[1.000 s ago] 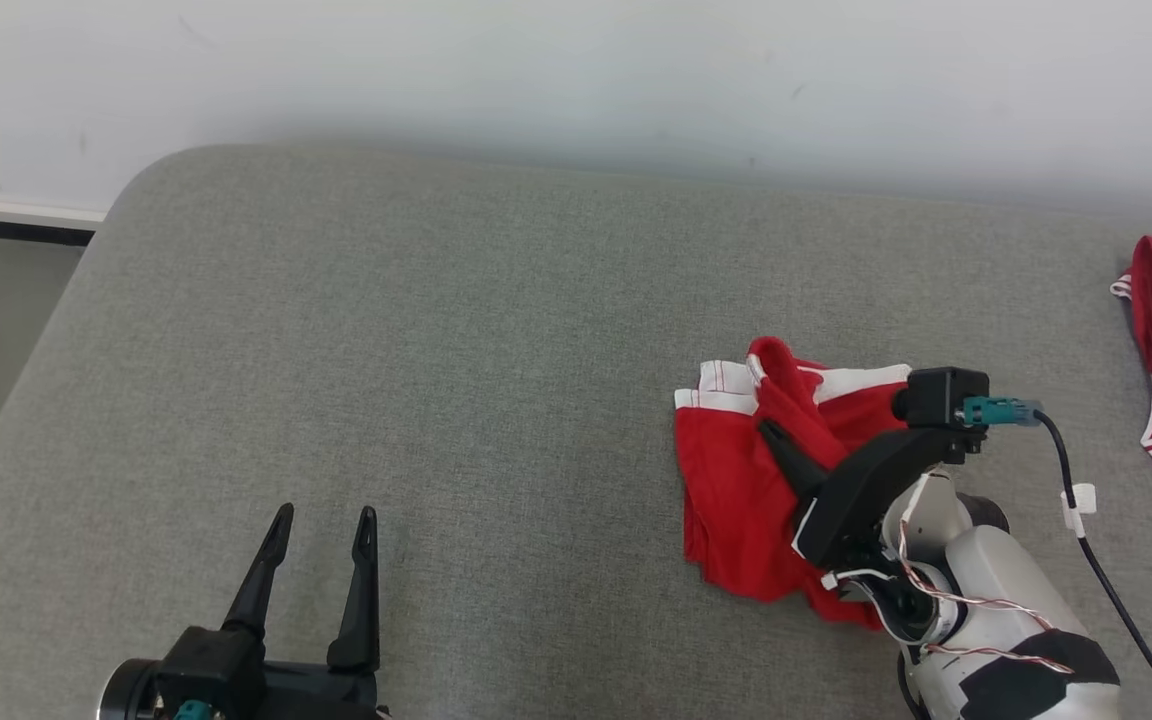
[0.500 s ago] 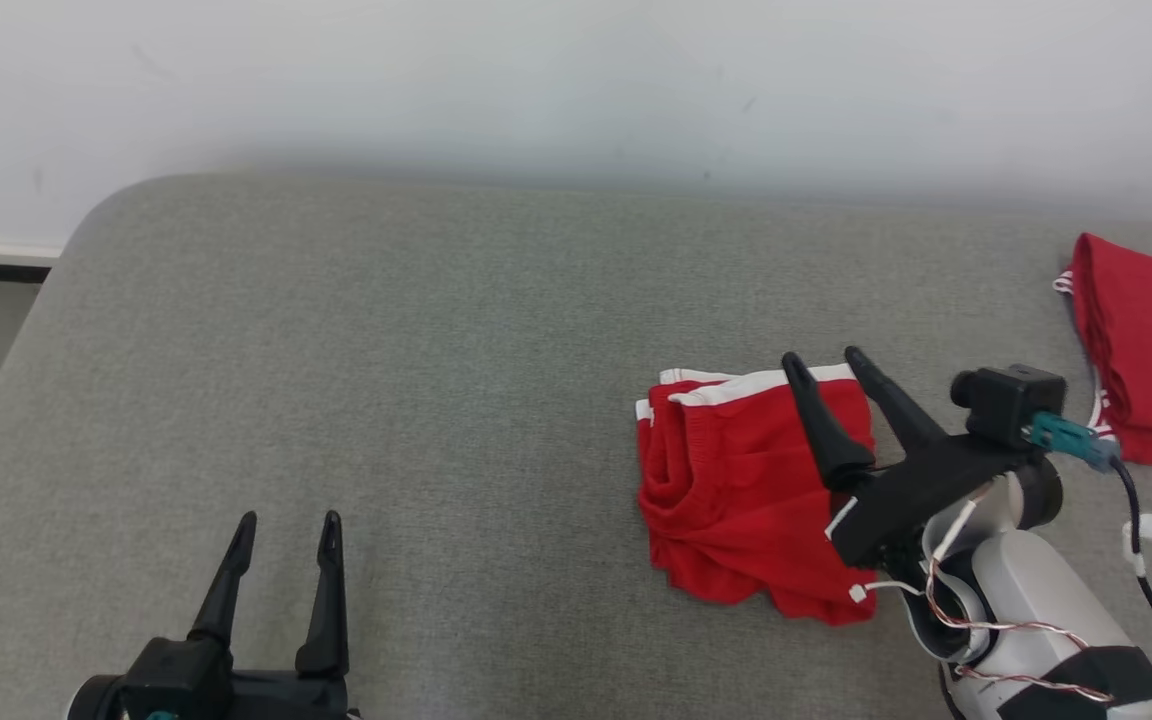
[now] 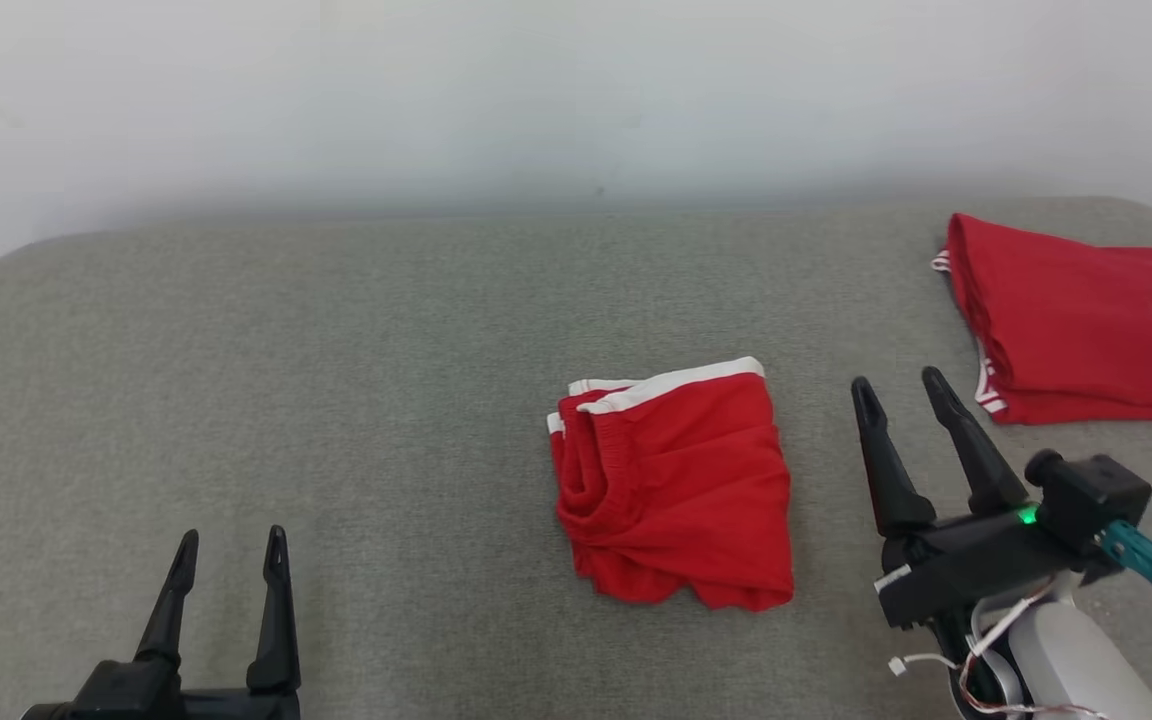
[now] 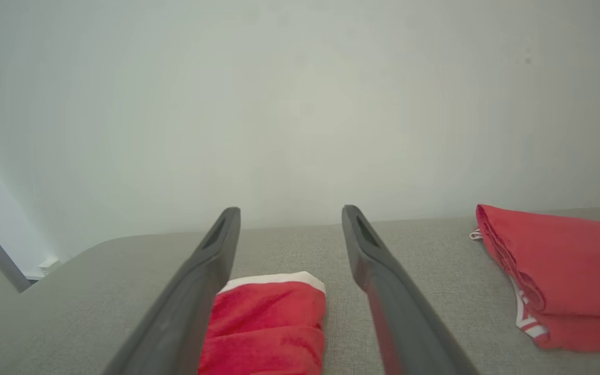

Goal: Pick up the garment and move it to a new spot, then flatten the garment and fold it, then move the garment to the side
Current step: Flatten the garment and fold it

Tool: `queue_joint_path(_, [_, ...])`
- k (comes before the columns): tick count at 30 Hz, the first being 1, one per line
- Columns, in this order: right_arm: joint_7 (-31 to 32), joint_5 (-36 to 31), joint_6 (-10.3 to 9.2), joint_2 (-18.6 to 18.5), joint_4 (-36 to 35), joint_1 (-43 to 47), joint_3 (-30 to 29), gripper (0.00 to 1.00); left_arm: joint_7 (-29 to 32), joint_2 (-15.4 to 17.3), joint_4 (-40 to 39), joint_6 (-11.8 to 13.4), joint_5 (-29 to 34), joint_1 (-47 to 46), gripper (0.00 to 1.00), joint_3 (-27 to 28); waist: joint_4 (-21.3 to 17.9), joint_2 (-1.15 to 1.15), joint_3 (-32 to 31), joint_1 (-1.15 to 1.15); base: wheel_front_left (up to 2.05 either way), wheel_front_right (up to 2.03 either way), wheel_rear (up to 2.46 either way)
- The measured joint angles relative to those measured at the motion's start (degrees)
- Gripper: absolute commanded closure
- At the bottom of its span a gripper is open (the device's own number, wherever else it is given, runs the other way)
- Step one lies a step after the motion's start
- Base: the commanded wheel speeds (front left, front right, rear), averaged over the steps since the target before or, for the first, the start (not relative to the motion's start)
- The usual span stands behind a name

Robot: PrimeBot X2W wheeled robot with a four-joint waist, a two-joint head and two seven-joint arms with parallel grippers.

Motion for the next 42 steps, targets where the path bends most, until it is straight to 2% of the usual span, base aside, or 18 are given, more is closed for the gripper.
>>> queue_joint_path(4, [-0.77,-3.21,0.00,0.29,-3.80,4.31,-2.82,0.00,0.00,0.07,-0.14,0.00,0.14,0.33,0.00,0.71,-1.96,0.00,-0.57,0.00,0.00,0.00,0.00])
queue_joint_path(11, [-1.02,-6.09,0.00,1.98,-10.11,10.29,-6.37,0.00,0.00,0.18,-0.56,0.01,0.37,0.98,0.00,1.01,-3.13,0.00,-1.55,0.00,0.00,0.00,0.00])
queue_joint_path(17, [-1.12,-7.90,0.00,5.17,-12.95,16.44,-9.05,0.00,0.00,-0.02,-1.04,0.03,0.51,2.08,0.00,0.80,-3.26,0.00,-2.40,0.00,0.00,0.00,0.00])
queue_joint_path(27, [-1.13,-10.53,0.00,8.71,-13.84,21.30,-11.09,0.00,0.00,-0.32,-0.79,0.48,0.73,2.80,0.00,0.37,-1.99,0.00,-2.92,0.01,0.00,0.00,0.00])
queue_joint_path(42, [-1.13,-12.92,0.00,9.59,-10.03,21.80,-12.11,0.00,0.00,0.42,0.94,1.09,1.00,4.17,0.00,0.85,-0.31,0.00,-3.93,0.01,0.00,0.00,0.00])
